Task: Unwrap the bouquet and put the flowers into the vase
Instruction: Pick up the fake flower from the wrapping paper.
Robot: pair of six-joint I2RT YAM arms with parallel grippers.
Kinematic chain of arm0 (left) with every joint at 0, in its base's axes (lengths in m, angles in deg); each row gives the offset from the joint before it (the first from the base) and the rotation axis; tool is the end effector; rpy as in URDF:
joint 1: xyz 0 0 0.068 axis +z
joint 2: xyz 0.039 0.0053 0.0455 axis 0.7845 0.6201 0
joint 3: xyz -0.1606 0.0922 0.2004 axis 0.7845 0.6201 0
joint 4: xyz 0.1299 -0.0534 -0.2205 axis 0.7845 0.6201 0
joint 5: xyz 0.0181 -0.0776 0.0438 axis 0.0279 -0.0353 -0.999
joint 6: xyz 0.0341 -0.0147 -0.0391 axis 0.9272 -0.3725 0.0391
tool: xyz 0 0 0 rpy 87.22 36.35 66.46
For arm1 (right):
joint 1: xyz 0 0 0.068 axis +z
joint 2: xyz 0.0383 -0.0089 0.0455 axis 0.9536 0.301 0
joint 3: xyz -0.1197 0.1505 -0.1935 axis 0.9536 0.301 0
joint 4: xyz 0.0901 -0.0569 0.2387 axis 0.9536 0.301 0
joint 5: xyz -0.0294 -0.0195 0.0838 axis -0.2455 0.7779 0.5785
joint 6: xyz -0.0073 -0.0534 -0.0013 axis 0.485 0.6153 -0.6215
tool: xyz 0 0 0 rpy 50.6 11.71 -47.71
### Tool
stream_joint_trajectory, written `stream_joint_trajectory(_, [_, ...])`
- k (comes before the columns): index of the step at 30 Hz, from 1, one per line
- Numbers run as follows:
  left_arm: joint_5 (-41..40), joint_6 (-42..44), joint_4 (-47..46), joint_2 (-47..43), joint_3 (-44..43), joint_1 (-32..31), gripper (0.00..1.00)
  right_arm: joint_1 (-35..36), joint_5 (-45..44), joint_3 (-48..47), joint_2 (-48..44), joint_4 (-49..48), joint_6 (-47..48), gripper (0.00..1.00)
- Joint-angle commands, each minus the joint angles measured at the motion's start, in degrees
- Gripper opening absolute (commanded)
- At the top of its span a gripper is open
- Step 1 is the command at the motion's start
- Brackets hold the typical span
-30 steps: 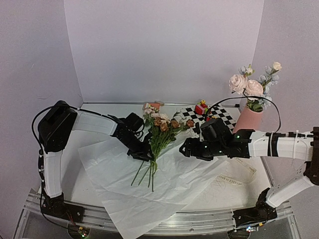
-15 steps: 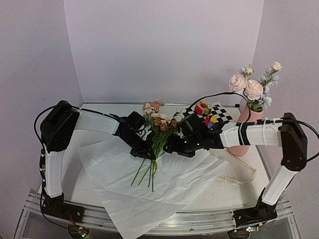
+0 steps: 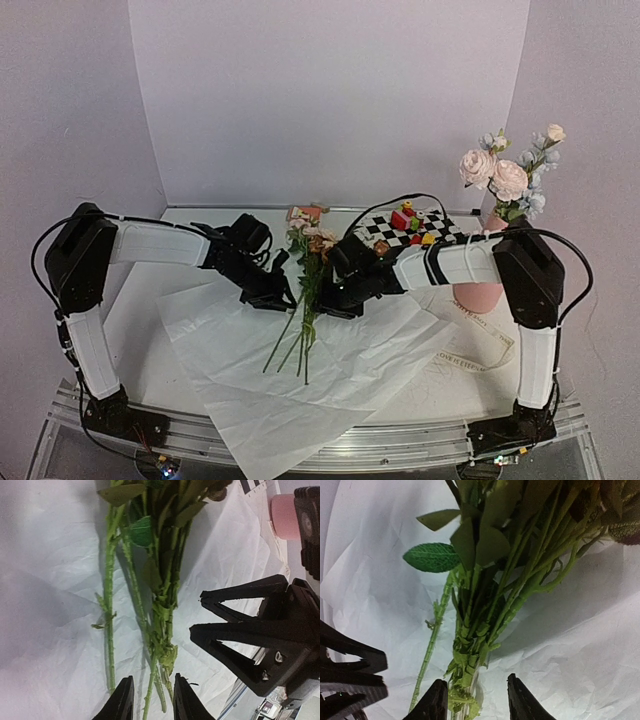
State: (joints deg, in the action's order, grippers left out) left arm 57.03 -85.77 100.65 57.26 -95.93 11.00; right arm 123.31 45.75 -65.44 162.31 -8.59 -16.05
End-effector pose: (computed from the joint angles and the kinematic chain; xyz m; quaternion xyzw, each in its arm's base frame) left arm 0.2796 -0.2619 0.1799 0.1421 0.9286 -0.3344 0.0752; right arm 0.2821 0.3514 0.1825 -0.0391 0.8798 0.3868 0.2734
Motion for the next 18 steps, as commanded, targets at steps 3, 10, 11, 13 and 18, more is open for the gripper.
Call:
stream_joint_trajectory(3, [-2.3,-2.1,-0.8,-4.9,3.4,0.9,0.28,0.5,2.3,-3.7,4.0,2.2,-1.7,0.40])
stream_joint_trajectory(10, [-2.2,-3.5,-0.6,-7.7,6.4,0.9,0.27,1.1,3.7,-4.6,5.9,-0.2,-3.4,0.26])
stream_joint_trajectory(11, [-2.1,-3.6,-0.6,-7.8,6.7,0.9,0.27,1.2,3.6,-4.5,5.8,-0.3,-3.6,0.22])
stream_joint_trajectory(13, [-1.8,-3.5,-0.6,-8.0,7.3,0.9,0.27,1.3,3.3,-3.8,5.2,-0.7,-4.0,0.11])
stream_joint_trajectory(18, [-0.8,-3.0,-0.5,-7.9,7.0,0.9,0.27,1.3,1.6,-1.1,-0.4,-1.2,-3.8,0.00])
